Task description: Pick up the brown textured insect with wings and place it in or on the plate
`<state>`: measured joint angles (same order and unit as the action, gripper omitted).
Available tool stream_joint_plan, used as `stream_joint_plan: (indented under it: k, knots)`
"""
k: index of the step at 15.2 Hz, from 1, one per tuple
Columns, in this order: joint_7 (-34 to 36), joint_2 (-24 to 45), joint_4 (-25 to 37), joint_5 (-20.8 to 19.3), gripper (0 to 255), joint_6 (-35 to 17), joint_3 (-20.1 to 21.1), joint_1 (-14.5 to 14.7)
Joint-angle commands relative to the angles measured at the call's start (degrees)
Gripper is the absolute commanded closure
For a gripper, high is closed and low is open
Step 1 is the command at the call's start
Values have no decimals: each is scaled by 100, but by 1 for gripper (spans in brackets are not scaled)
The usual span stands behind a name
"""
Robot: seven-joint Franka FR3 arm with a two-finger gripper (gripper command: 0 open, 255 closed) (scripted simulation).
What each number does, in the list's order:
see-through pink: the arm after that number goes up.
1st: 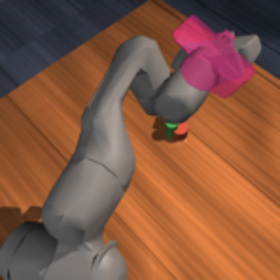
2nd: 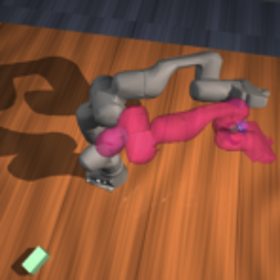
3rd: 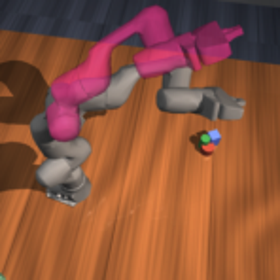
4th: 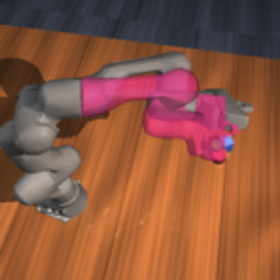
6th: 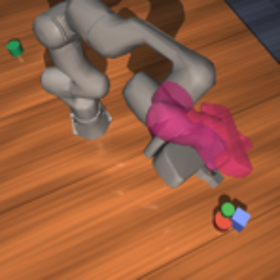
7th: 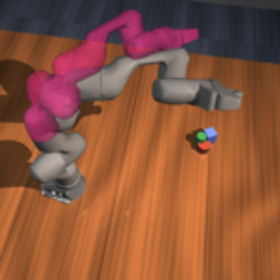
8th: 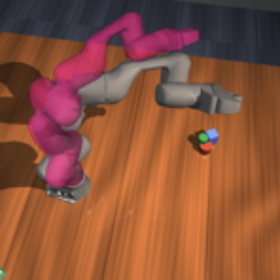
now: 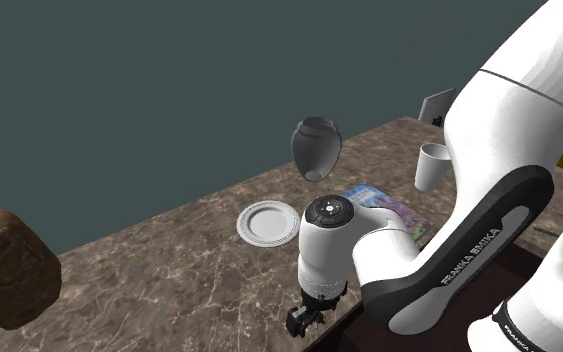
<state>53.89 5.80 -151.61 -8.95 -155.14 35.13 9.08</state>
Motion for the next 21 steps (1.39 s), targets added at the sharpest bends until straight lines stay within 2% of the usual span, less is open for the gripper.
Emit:
stream_joint_plan:
  k: [1,5,6,15,21]
  knots:
    - [38,32,5,-49,0,-21,-15,9]
    - [38,32,5,-49,0,-21,-16,10]
    - [38,32,5,-50,255,-21,-16,9]
    - [38,32,5,-49,255,-21,-15,9]
    - [-629,-630,-2,877,255,485,213,-51]
